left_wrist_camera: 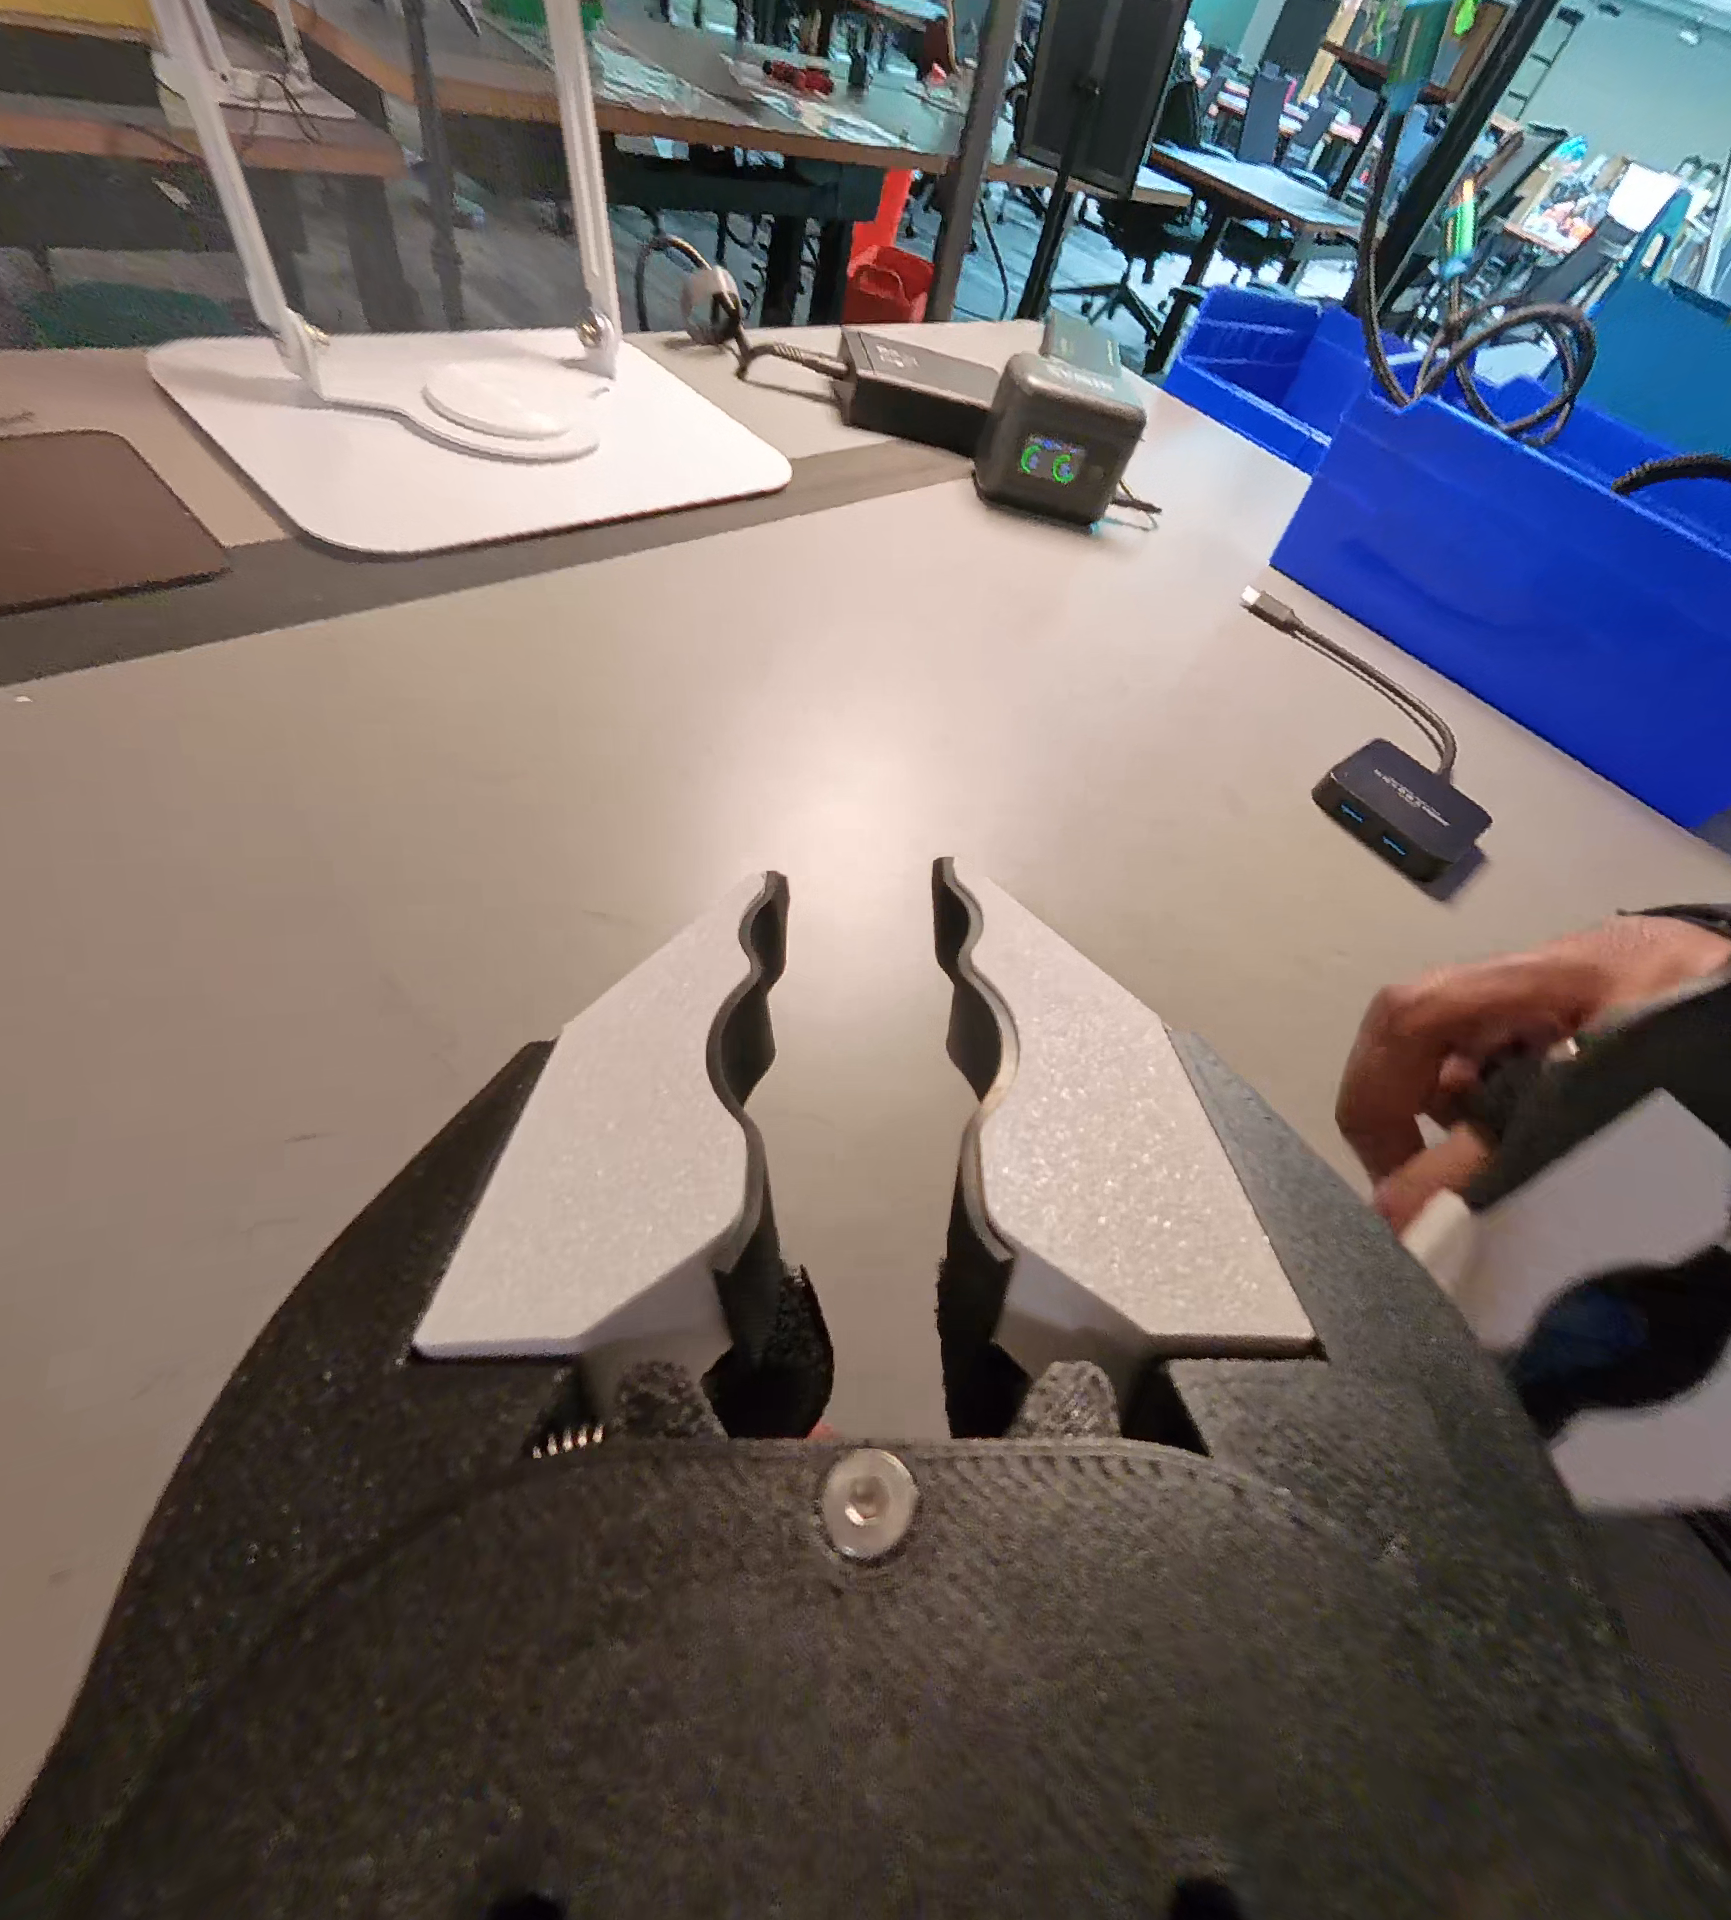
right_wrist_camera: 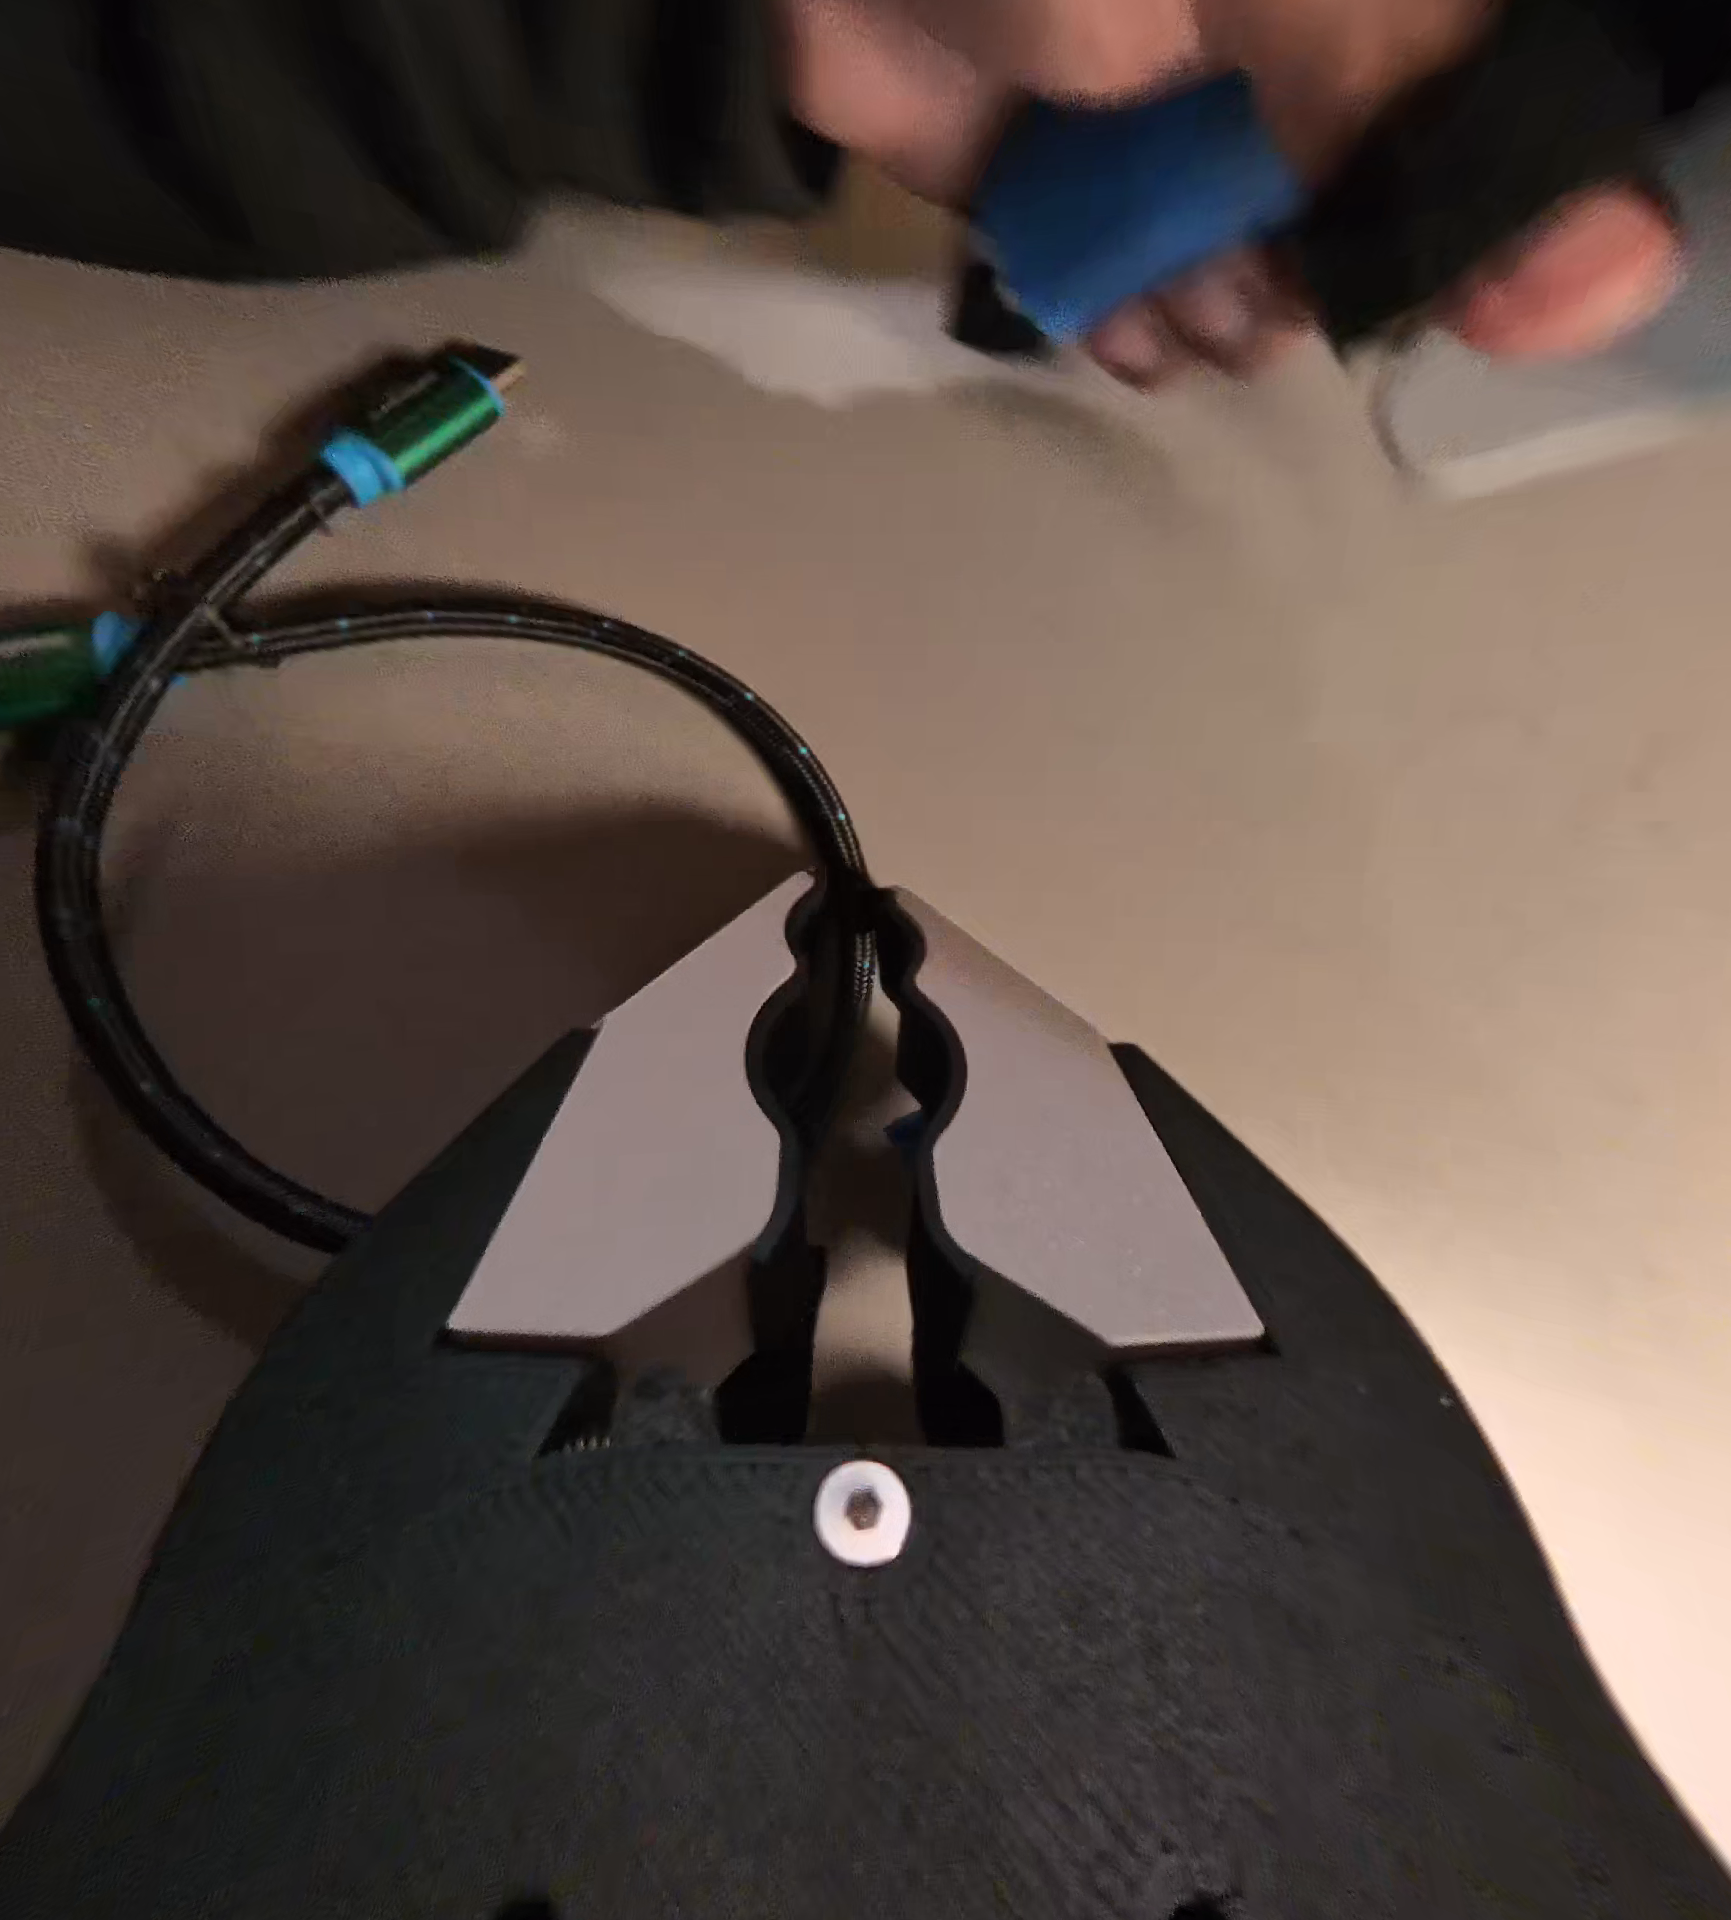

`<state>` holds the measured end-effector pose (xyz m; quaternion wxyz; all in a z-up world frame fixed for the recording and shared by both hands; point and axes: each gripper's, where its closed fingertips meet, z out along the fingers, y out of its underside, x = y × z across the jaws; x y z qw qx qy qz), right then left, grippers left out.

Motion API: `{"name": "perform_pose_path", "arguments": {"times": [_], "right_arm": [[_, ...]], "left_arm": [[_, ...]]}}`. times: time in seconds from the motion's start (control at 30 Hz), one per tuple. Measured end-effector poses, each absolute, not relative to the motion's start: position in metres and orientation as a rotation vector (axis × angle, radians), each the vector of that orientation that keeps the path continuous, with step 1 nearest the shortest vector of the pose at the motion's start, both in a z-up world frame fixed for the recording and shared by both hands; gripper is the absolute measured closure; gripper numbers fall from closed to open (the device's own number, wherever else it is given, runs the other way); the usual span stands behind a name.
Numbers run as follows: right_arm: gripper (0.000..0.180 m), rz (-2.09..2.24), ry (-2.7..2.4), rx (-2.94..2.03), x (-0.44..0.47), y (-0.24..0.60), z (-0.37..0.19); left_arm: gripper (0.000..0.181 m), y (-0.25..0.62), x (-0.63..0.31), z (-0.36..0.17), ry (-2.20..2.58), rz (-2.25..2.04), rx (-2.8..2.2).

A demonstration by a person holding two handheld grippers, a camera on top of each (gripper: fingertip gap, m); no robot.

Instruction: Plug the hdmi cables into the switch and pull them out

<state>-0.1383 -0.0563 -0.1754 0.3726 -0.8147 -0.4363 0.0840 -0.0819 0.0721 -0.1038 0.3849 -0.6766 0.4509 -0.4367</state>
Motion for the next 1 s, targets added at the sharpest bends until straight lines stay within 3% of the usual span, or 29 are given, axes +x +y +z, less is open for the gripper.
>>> {"name": "perform_pose_path", "arguments": {"times": [0.17, 0.3, 0.63, 1.0], "right_arm": [[0.172, -0.086, -0.671, -2.264, -0.039, -0.029, -0.175], [0.171, -0.051, -0.434, -2.303, 0.002, -0.031, -0.172], [0.142, -0.075, -0.447, -2.217, 0.011, -0.03, -0.165], [0.142, 0.026, -0.506, -2.218, -0.013, -0.032, -0.169]], "left_arm": [[0.152, 0.092, -0.093, -0.092, 1.037, -1.089, -1.722], [0.151, 0.095, -0.093, -0.097, 1.009, -1.113, -1.758], [0.143, 0.069, -0.078, -0.131, 1.263, -0.99, -1.785], [0.143, 0.051, -0.061, -0.148, 1.308, -0.935, -1.873]]}}
